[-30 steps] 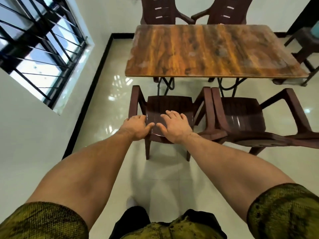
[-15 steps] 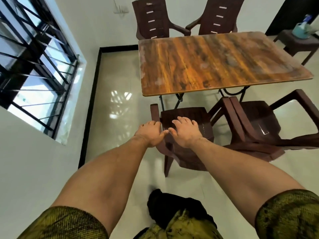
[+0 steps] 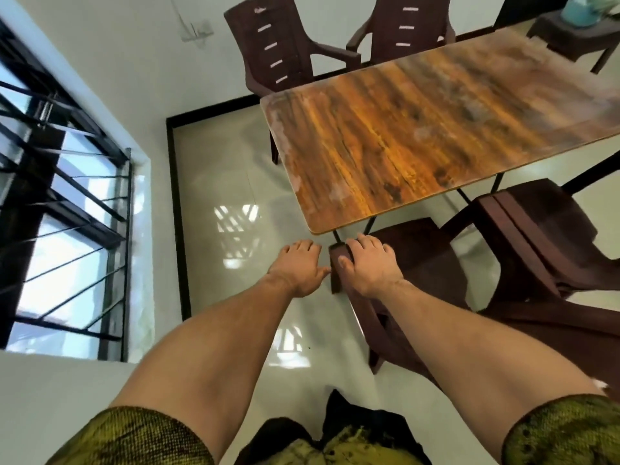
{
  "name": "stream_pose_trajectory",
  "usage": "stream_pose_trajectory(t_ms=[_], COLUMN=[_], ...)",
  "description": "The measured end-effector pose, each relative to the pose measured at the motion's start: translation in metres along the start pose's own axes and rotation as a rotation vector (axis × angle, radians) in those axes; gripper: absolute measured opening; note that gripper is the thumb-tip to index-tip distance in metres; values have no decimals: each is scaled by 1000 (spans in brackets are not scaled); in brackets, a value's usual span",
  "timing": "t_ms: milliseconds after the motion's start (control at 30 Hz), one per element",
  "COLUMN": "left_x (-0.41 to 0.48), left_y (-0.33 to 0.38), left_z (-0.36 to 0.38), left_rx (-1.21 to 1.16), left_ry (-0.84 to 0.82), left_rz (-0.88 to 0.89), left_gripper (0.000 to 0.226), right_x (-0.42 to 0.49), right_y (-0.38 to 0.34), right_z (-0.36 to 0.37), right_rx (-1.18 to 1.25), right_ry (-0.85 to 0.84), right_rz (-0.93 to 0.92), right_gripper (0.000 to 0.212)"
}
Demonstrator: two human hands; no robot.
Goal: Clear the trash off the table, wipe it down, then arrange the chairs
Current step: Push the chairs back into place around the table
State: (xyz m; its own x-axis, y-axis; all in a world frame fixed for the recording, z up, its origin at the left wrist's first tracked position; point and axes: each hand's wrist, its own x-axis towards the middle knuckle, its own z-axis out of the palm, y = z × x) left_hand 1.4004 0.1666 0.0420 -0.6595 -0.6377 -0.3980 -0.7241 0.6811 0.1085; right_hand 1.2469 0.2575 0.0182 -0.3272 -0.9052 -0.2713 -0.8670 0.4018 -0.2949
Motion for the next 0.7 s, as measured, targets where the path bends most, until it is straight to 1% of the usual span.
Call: stream_pose_trajectory(t_ms=[133, 333, 400, 467, 500, 533, 600, 700], left_x=[33, 125, 153, 186, 193, 202, 228, 271], left_y=[-51, -145, -173, -211, -219, -229, -250, -272], left_z=[-13, -30, -39, -50, -53, -57, -71, -90], left_rx=[28, 155, 207, 251, 273, 299, 319, 342], left_ry=[-33, -110, -131, -207, -225, -240, -257, -273], left_rz=[72, 271, 329, 409, 429, 449, 505, 590], left_gripper=[68, 72, 75, 78, 80, 81, 82, 82], right_x=[37, 130, 157, 186, 187, 190, 206, 241], right_y=[-33, -85, -99, -125, -131, -139, -154, -175], right_z=[3, 20, 30, 42, 46, 50, 51, 41], right_rx=[23, 35, 73, 155, 168, 185, 226, 271], right_ry=[-6, -72, -144, -287, -329, -338, -297, -267], right_rz=[43, 213, 321, 448, 497, 553, 667, 731], right_gripper=[58, 63, 66, 74, 78, 80, 77, 70])
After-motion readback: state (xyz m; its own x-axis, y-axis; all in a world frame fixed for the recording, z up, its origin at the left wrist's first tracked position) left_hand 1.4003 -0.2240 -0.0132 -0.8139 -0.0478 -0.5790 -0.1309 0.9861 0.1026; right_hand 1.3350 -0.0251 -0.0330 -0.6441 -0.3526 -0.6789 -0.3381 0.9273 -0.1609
